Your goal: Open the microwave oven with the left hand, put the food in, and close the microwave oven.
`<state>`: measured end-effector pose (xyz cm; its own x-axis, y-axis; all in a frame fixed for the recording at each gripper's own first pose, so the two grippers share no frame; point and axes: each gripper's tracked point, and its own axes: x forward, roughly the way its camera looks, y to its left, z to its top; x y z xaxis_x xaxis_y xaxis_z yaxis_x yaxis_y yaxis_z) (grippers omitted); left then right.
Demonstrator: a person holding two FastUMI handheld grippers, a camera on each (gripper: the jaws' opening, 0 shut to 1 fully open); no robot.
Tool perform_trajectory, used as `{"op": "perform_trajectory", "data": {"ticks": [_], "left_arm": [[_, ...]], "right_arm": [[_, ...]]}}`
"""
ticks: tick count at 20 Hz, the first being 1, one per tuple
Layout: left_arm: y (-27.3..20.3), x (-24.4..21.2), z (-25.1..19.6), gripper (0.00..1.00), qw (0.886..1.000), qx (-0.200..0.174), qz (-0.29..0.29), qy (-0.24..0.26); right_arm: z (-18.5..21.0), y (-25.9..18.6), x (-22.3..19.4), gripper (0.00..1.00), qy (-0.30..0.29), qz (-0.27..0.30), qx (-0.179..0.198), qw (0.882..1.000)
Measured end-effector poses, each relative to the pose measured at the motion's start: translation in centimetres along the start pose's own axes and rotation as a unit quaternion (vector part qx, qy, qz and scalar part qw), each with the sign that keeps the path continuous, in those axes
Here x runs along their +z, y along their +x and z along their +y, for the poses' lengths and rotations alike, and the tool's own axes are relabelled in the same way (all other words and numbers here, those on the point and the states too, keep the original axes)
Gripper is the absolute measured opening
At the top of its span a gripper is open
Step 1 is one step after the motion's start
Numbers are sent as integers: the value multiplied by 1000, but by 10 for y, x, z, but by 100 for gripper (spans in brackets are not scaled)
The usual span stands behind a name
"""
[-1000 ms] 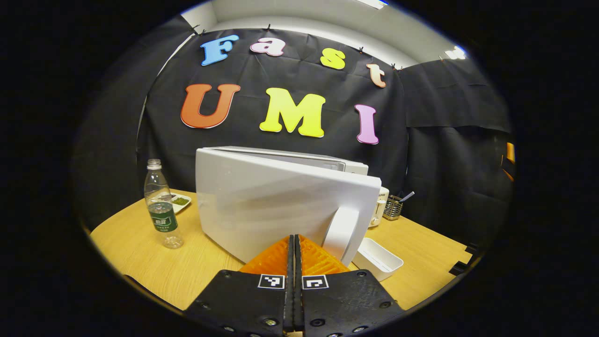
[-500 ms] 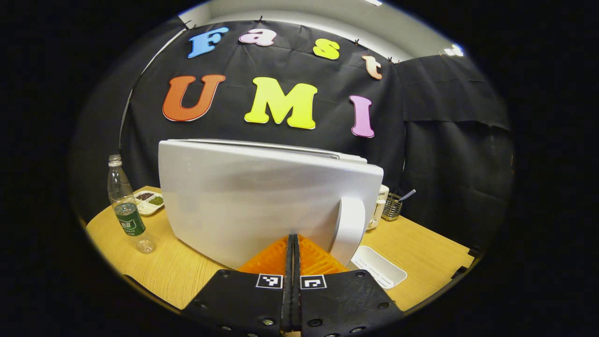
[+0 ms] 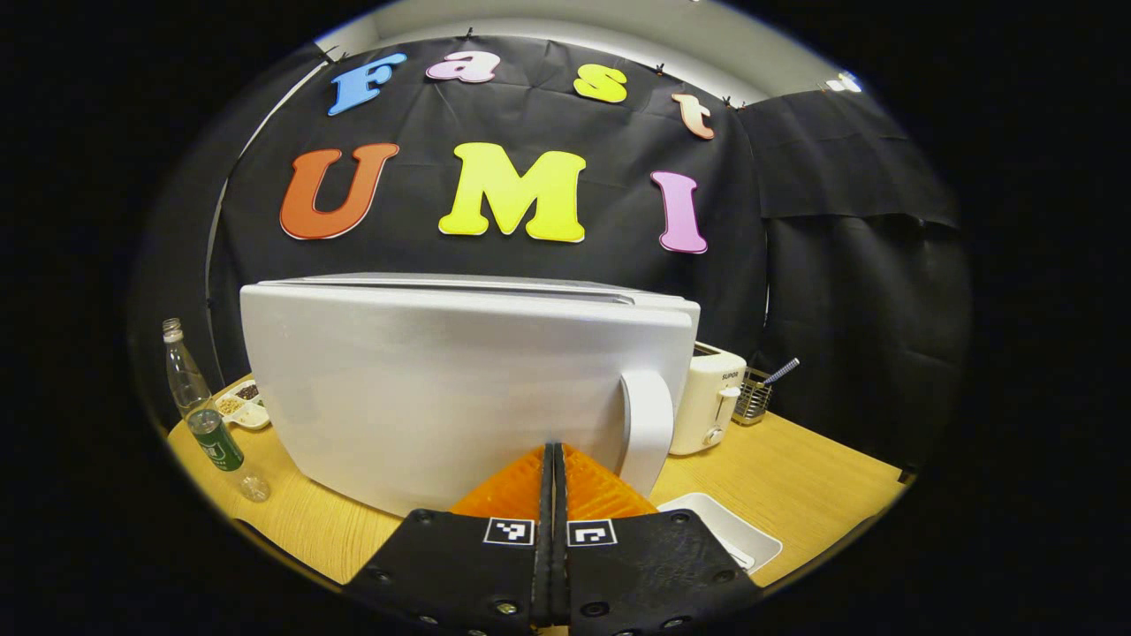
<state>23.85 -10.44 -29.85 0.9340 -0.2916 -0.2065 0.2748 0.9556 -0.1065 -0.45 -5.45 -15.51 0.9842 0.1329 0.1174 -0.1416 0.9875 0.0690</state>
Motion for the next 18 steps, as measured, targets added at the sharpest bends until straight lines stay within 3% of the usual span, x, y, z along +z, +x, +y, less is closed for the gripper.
{"op": "perform_trajectory", "data": {"ticks": [9,18], "left_arm": [[63,12,-7,0,1000,15,-10,-8],[61,15,-4,1,999,24,-7,-26]], "right_arm": [[-32,19,-24,100,34,15,6,999],[-44,24,-34,100,39,34,-11,999]]}}
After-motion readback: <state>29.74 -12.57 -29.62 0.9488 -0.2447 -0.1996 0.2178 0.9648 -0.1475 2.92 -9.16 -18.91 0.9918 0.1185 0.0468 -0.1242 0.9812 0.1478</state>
